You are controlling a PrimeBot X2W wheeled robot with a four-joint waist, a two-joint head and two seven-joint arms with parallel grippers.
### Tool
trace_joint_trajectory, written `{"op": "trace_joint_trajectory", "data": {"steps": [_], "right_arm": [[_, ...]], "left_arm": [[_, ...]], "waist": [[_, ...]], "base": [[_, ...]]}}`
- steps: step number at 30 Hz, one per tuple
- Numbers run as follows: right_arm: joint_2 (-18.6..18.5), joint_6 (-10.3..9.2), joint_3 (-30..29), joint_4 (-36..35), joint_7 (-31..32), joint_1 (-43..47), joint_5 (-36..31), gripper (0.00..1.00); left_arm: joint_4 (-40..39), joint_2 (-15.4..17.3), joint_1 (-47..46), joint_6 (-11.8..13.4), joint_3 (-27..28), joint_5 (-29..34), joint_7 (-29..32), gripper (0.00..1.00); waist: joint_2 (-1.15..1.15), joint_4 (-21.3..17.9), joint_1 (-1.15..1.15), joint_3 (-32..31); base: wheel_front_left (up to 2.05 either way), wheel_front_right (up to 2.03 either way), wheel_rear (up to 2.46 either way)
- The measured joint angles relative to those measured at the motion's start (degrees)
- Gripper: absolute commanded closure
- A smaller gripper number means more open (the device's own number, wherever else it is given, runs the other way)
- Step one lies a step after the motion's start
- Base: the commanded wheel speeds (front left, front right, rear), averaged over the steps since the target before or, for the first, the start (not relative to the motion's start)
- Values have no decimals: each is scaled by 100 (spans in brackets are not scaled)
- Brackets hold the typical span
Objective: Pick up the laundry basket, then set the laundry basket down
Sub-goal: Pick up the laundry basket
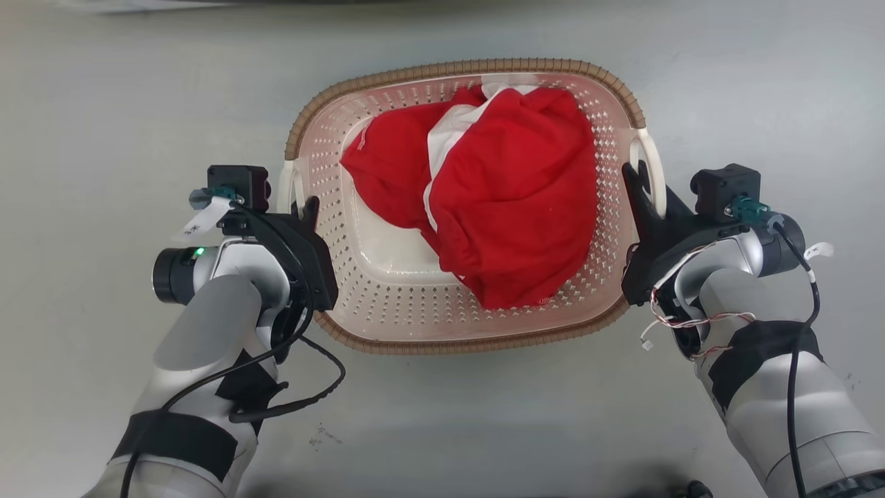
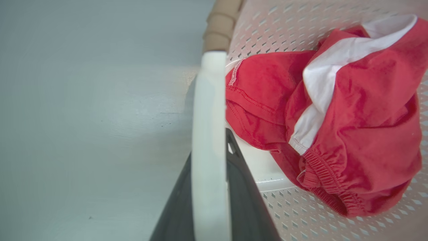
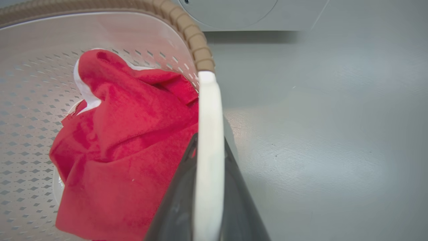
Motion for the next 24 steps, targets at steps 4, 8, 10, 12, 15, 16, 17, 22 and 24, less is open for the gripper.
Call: {"op": "trace_joint_trajectory", "data": {"steps": [4, 8, 10, 12, 15, 16, 17, 22, 24], "right_arm": [[19, 1, 51, 187, 1, -20, 9, 100], [67, 7, 118, 405, 62, -55, 90, 100], [77, 7, 142, 483, 114, -55, 108, 100], [90, 8, 164, 589, 185, -55, 144, 100], [105, 25, 207, 710, 265, -46, 241, 100], [112, 25, 219, 751, 307, -42, 279, 100], [120, 25, 227, 789, 318, -31, 308, 100], [168, 48, 258, 936, 465, 120, 424, 100], [177, 49, 282, 962, 524, 199, 464, 100]], "left_arm": [[169, -31, -13, -45, 4, -101, 1, 100], [367, -54, -16, -79, 33, -233, 30, 100], [450, -68, -16, -92, 46, -278, 70, 100], [528, -90, -16, -96, 46, -305, 140, 100], [650, -118, -15, -102, 46, -346, 237, 100], [681, -122, -15, -119, 46, -354, 268, 100], [710, -123, -14, -144, 46, -356, 314, 100], [823, -137, 70, -148, 44, -470, 501, 100], [851, -142, 144, -151, 43, -534, 575, 100]], "waist": [[0, 9, 0, -173], [0, 14, 0, -444], [0, 16, 0, -564], [0, 21, 0, -693], [0, 28, 0, -898], [0, 31, 0, -973], [0, 33, 0, -1045], [0, 37, -1, -1426], [0, 37, -1, -1583]], "base": [[0, 0, 0], [0, 0, 0], [0, 0, 0], [0, 0, 0], [0, 0, 0], [0, 0, 0], [0, 0, 0], [0, 0, 0], [0, 0, 0]]}}
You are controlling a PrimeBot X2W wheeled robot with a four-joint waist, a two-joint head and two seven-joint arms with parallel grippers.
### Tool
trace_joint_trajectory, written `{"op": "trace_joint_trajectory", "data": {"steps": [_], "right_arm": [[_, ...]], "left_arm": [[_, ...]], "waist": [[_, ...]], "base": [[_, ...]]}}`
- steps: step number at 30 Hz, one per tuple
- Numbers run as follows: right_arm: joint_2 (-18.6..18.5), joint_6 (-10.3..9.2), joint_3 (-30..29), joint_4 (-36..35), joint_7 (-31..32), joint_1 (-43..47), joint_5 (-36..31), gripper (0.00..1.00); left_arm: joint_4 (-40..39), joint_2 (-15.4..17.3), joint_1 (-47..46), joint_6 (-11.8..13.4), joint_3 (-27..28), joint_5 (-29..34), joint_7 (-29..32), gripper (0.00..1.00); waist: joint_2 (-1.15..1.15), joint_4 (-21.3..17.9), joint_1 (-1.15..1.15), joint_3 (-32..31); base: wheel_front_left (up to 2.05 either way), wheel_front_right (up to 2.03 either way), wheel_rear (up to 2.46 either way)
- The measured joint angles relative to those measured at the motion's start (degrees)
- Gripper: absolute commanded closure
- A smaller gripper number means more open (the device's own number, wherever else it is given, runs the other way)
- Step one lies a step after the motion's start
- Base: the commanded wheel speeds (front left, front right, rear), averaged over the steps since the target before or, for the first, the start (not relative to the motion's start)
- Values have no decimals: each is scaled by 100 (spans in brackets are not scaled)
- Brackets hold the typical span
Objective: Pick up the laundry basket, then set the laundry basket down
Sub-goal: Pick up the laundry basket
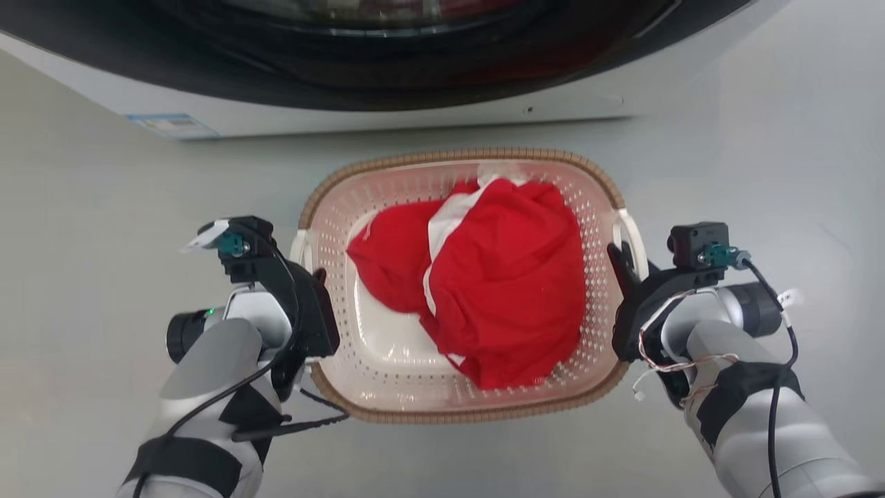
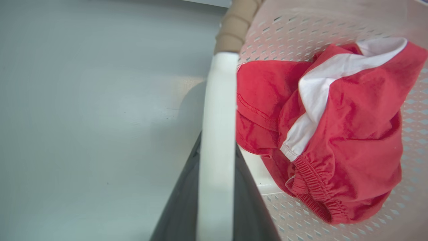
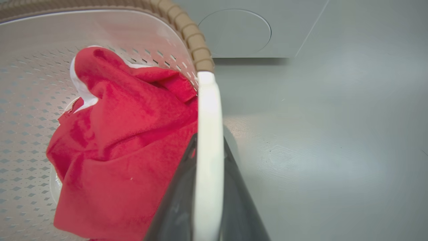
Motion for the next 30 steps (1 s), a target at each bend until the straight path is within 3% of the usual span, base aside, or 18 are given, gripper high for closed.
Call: {"op": "trace_joint_trajectory", "data": {"steps": [30], "right_arm": [[92, 25, 321, 174, 1217, 1047, 743, 100]], "left_arm": [[163, -18, 1004, -43, -220, -552, 1268, 100]], "waist": [[-1, -40, 0, -2301]], "base": [[0, 0, 0]]}}
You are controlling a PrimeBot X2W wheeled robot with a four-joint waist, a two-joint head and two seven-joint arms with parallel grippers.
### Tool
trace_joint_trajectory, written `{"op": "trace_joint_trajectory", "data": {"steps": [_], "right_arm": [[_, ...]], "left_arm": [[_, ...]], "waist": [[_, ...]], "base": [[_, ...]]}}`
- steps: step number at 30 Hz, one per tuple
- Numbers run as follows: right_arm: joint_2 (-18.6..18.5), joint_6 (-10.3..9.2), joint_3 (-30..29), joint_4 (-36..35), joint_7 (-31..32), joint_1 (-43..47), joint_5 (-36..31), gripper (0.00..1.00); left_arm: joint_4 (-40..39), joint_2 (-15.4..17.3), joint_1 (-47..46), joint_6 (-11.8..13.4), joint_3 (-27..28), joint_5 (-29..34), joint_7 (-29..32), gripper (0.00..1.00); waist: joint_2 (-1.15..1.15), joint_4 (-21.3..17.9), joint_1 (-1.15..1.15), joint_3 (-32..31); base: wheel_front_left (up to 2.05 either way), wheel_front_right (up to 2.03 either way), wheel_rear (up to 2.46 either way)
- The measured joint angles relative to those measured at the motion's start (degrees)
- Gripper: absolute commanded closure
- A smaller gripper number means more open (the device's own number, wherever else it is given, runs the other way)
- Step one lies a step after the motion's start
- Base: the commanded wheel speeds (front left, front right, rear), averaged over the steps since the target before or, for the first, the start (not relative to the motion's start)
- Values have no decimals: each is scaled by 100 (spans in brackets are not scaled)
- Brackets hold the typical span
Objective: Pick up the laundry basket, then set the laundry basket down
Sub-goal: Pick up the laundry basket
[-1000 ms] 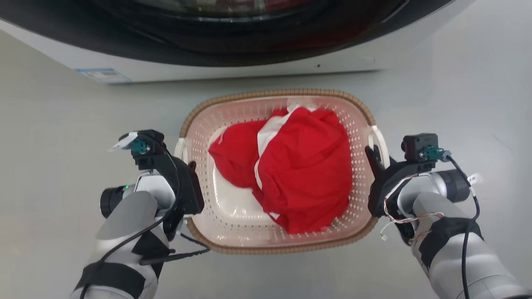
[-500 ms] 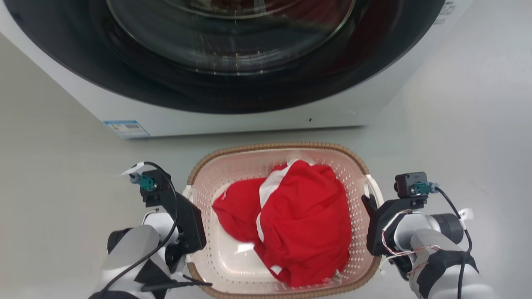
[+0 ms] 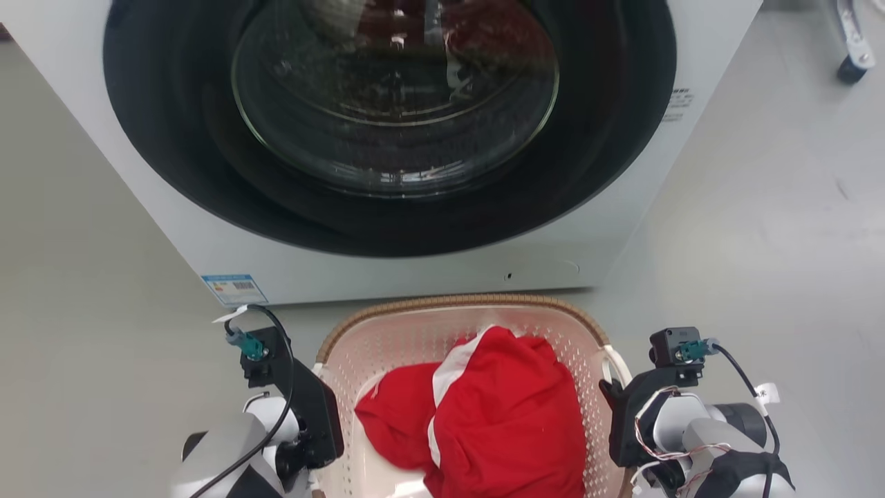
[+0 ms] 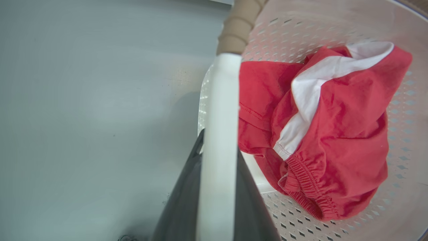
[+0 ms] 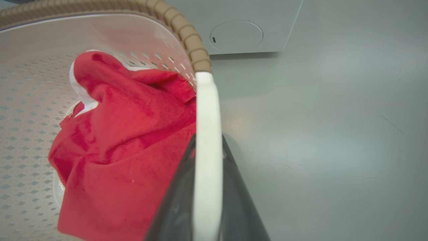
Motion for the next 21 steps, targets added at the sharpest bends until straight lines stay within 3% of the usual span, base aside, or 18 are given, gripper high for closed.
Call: {"op": "trace_joint_trajectory", "data": {"steps": [21], "right_arm": [[37, 0, 196, -69, 595, 733, 571, 100]], "left_arm": [[36, 2, 701, 92, 13, -213, 589, 100]], "waist": [[0, -36, 0, -982]], "base": [[0, 0, 0]]}}
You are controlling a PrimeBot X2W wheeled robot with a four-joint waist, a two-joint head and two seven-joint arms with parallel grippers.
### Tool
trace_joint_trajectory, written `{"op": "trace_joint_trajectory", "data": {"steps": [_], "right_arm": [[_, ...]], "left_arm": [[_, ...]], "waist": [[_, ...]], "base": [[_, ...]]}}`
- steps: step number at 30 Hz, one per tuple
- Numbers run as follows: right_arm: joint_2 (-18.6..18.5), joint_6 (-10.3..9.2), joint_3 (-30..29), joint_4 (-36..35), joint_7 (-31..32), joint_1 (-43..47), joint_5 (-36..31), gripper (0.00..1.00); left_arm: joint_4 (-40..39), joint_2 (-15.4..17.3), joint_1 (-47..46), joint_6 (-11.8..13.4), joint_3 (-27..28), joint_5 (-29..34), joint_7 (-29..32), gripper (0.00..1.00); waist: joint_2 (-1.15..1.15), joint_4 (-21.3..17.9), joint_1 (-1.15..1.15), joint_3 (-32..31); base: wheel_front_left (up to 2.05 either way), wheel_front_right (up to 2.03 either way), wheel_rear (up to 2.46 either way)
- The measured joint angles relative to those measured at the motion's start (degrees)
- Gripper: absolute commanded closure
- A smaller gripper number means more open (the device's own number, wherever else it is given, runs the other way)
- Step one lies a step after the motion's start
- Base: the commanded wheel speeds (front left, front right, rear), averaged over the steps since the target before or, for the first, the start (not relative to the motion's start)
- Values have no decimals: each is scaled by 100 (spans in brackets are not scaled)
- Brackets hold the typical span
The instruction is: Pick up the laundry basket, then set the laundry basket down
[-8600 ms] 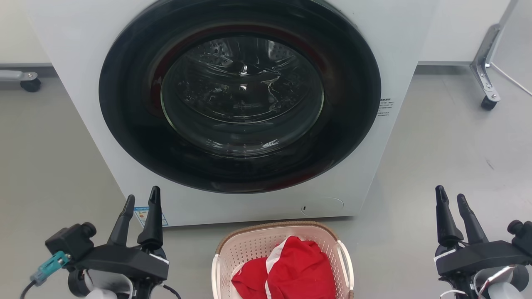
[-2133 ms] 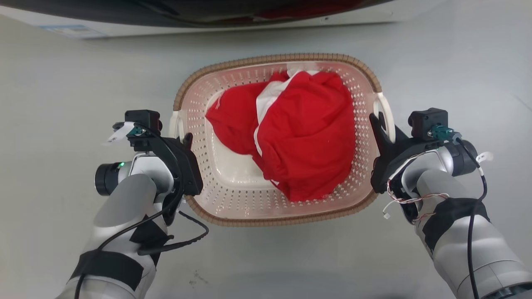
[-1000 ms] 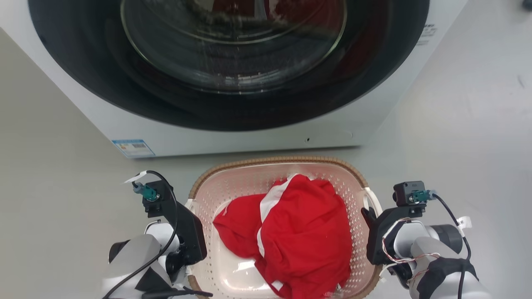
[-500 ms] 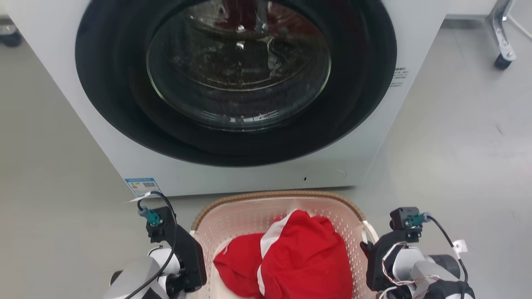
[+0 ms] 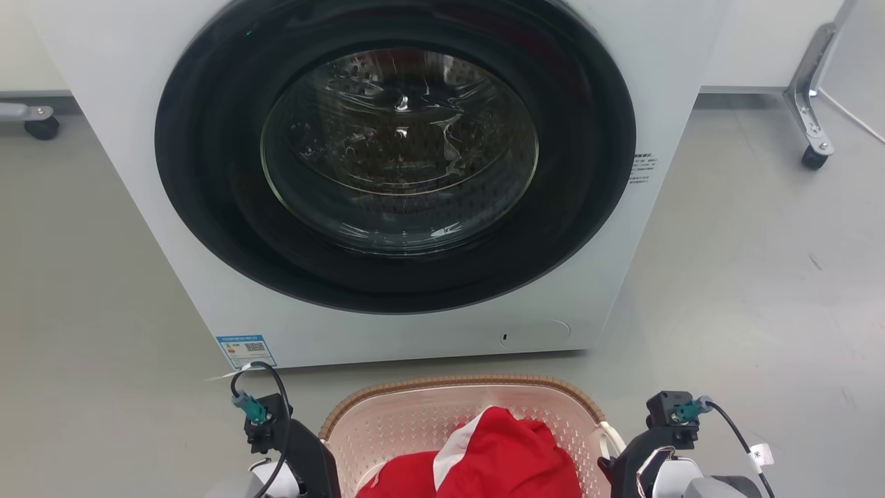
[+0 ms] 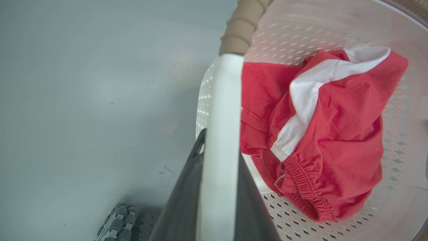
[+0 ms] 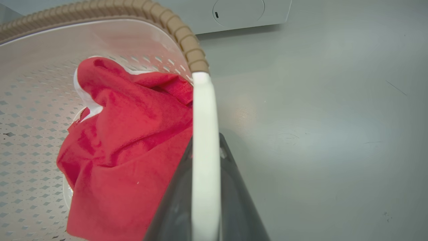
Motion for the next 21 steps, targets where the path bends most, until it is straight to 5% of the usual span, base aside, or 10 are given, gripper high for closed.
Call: {"op": "trace_joint_trajectory", "data": {"steps": [21], "right_arm": [[-2, -1, 134, -159, 196, 144, 356, 100]], "left_arm": [[4, 30, 95, 107, -47, -75, 151, 100]], "waist": [[0, 18, 0, -129]], "base": [[0, 0, 0]]}}
